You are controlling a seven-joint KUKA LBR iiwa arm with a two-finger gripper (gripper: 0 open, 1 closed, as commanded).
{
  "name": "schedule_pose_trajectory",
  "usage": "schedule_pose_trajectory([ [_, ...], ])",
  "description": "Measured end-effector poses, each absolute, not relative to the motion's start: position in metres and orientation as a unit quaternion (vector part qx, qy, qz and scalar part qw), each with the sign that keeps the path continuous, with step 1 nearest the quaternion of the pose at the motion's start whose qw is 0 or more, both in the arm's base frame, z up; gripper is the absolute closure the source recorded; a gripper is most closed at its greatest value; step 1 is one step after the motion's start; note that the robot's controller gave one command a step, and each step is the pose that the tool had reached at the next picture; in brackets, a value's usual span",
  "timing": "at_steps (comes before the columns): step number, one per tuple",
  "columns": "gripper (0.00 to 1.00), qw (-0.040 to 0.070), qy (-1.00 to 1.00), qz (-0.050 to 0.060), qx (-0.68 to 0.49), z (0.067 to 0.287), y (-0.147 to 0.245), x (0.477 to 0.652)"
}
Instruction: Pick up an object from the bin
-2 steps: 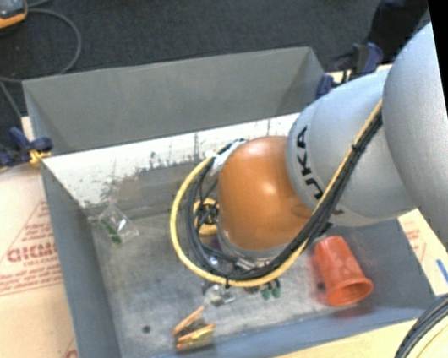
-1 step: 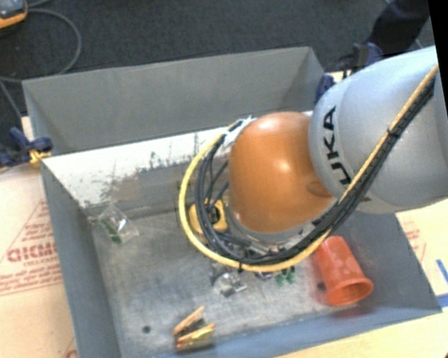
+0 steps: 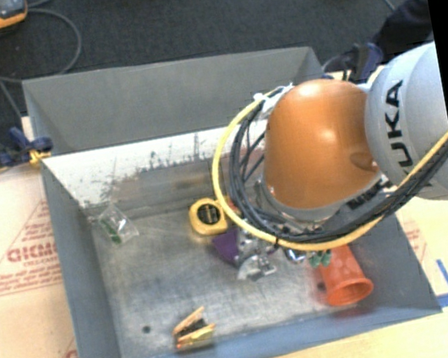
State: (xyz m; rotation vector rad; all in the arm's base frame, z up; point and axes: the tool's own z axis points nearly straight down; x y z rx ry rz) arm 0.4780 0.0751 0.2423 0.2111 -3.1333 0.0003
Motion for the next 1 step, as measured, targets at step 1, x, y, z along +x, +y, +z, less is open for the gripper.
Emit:
schedule_pose_trajectory([
  [1, 0.00, -0.001, -1.000, -0.001, 0.013, 0.1758, 0.0940, 0.4859],
])
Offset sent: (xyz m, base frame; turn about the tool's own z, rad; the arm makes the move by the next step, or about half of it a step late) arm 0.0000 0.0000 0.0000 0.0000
